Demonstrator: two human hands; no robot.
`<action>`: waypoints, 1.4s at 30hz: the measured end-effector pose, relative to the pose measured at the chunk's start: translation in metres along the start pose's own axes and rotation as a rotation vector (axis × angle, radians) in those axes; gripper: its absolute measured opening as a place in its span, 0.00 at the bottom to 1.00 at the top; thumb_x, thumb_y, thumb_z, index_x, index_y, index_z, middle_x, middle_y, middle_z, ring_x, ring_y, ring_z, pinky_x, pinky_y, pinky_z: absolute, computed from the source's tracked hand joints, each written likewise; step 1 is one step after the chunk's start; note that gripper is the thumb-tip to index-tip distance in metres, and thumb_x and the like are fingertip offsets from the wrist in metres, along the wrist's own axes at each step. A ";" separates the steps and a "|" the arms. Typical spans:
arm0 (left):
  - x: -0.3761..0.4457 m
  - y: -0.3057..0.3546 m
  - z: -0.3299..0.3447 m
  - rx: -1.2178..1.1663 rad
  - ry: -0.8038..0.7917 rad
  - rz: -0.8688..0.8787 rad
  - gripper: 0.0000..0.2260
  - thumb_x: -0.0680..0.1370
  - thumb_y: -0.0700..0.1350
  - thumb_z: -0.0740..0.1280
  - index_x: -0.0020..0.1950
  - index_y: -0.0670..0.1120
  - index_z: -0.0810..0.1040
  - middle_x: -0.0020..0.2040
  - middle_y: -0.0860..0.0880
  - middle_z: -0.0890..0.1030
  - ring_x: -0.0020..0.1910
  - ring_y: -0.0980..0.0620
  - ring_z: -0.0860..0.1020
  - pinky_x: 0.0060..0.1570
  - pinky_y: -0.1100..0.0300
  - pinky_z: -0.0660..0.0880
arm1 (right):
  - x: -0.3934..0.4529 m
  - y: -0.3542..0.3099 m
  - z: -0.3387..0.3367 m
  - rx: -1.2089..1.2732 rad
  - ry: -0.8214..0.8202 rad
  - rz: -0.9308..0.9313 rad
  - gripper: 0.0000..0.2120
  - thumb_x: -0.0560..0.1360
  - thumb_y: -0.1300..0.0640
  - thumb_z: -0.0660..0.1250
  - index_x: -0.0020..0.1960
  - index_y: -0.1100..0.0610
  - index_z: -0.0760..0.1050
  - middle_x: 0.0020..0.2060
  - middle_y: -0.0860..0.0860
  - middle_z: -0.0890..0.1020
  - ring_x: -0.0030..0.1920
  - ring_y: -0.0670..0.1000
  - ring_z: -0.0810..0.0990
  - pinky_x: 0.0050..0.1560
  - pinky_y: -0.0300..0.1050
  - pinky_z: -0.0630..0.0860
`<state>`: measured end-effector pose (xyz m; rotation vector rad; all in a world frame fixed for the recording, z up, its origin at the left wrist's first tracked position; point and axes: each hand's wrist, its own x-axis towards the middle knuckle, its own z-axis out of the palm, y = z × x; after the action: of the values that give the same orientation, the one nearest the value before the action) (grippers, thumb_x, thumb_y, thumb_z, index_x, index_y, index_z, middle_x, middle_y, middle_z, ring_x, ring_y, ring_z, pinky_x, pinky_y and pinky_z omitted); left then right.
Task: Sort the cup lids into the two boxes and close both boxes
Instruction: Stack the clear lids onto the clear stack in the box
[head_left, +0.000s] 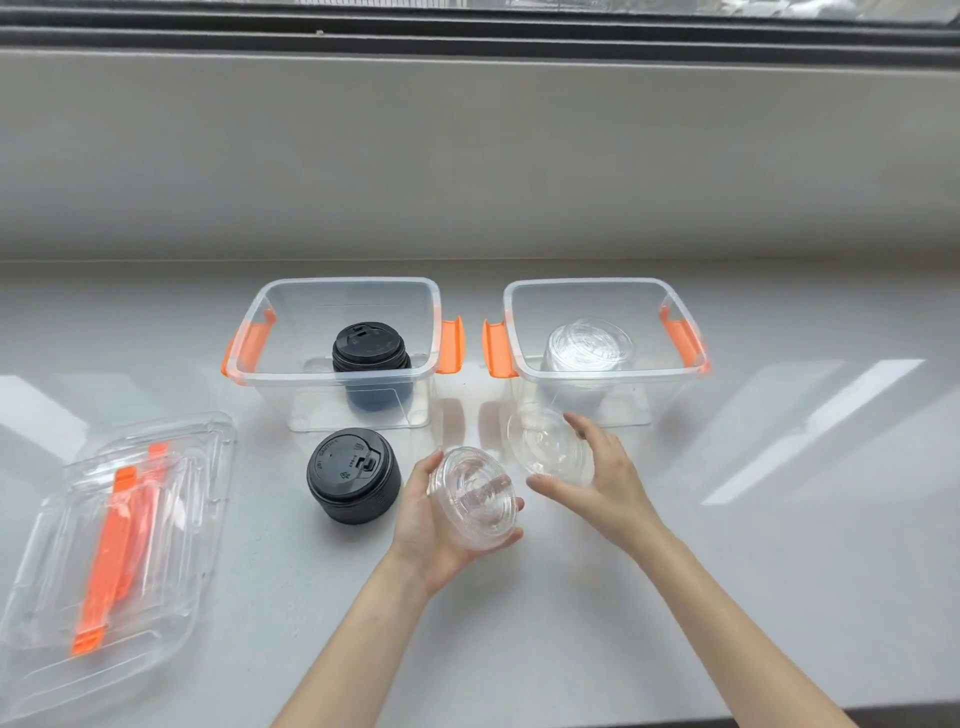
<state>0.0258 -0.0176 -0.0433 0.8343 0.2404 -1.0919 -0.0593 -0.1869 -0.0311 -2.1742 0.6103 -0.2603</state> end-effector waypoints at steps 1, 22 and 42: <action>0.001 0.001 0.001 -0.007 -0.006 -0.002 0.20 0.74 0.59 0.56 0.47 0.45 0.79 0.54 0.38 0.77 0.48 0.37 0.77 0.51 0.42 0.73 | -0.003 -0.010 -0.005 0.029 -0.032 -0.033 0.39 0.63 0.48 0.77 0.69 0.49 0.64 0.60 0.44 0.71 0.64 0.44 0.66 0.60 0.33 0.61; 0.031 0.054 0.097 0.074 -0.342 0.186 0.18 0.71 0.54 0.58 0.47 0.44 0.81 0.47 0.42 0.84 0.48 0.44 0.81 0.58 0.44 0.70 | 0.036 -0.058 -0.068 0.418 0.038 0.090 0.16 0.73 0.49 0.66 0.59 0.48 0.71 0.53 0.49 0.78 0.48 0.46 0.80 0.52 0.47 0.77; 0.158 0.082 0.160 1.113 0.270 0.316 0.11 0.75 0.40 0.58 0.52 0.37 0.76 0.47 0.40 0.80 0.41 0.46 0.72 0.41 0.59 0.66 | 0.160 -0.008 -0.097 -0.104 0.179 0.286 0.13 0.71 0.58 0.62 0.54 0.58 0.77 0.42 0.55 0.85 0.41 0.55 0.84 0.46 0.52 0.80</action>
<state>0.1353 -0.2214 0.0170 1.9416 -0.3190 -0.7554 0.0434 -0.3295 0.0318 -2.1427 1.0462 -0.2758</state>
